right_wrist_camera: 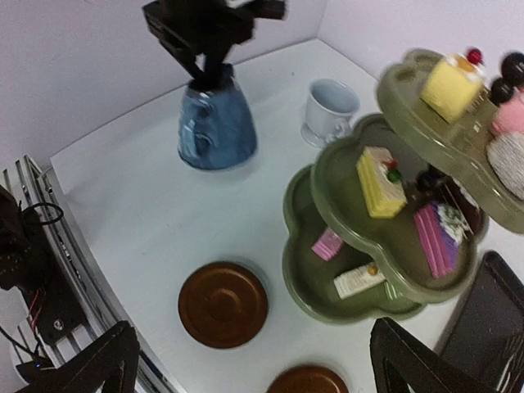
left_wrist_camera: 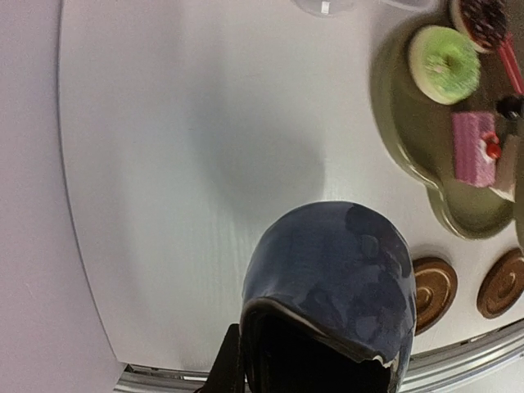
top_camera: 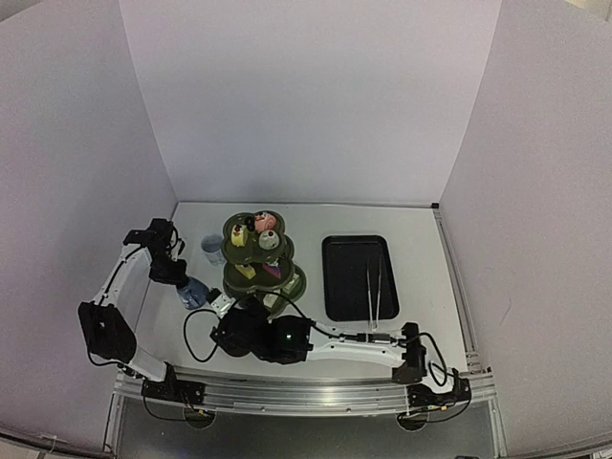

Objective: Serve the afternoon tea

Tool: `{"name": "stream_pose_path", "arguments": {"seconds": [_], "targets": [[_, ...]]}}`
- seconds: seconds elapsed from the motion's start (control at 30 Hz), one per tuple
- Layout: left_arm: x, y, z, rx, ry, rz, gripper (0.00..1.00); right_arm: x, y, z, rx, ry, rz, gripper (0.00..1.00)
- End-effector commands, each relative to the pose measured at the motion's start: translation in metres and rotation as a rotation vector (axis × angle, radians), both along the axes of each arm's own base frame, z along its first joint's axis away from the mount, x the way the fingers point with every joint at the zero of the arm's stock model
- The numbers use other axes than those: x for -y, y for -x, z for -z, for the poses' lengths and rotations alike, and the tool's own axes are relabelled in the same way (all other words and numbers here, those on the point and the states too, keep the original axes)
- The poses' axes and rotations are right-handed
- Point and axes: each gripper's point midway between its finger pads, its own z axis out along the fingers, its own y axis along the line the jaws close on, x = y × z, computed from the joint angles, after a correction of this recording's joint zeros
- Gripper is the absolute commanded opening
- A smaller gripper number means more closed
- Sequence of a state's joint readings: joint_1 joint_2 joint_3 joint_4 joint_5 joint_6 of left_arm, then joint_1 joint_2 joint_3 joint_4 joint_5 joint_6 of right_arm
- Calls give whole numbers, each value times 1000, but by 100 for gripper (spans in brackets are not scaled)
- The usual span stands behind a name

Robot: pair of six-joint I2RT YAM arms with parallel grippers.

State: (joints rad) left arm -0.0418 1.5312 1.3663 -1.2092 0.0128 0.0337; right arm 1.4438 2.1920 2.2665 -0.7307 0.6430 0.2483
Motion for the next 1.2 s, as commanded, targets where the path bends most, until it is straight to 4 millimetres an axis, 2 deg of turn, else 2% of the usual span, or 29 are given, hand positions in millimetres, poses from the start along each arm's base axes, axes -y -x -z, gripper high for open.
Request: {"name": "stream_pose_path", "arguments": {"seconds": [0.0, 0.13, 0.3, 0.33, 0.47, 0.57, 0.73, 0.97, 1.17], "targets": [[35, 22, -29, 83, 42, 34, 0, -56, -9, -6, 115, -73, -50, 96], [38, 31, -40, 109, 56, 35, 0, -89, -7, -8, 135, -227, -90, 95], [48, 39, -53, 163, 110, 48, 0, -102, -18, 8, 205, -287, -45, 90], [49, 41, -54, 168, 118, 50, 0, -106, -20, 4, 231, -292, -44, 90], [55, 46, -55, 179, 146, 61, 0, -124, -23, 25, 295, -270, -69, 87], [59, 49, -57, 183, 161, 70, 0, -123, -31, 31, 343, -252, -29, 82], [64, 52, -62, 200, 185, 87, 0, -117, -44, 23, 423, -263, 31, 70], [69, 53, -64, 215, 196, 105, 0, -121, -48, 29, 457, -255, 29, 58], [70, 52, -66, 225, 205, 98, 0, -123, -48, 32, 462, -244, 8, 55]]}}
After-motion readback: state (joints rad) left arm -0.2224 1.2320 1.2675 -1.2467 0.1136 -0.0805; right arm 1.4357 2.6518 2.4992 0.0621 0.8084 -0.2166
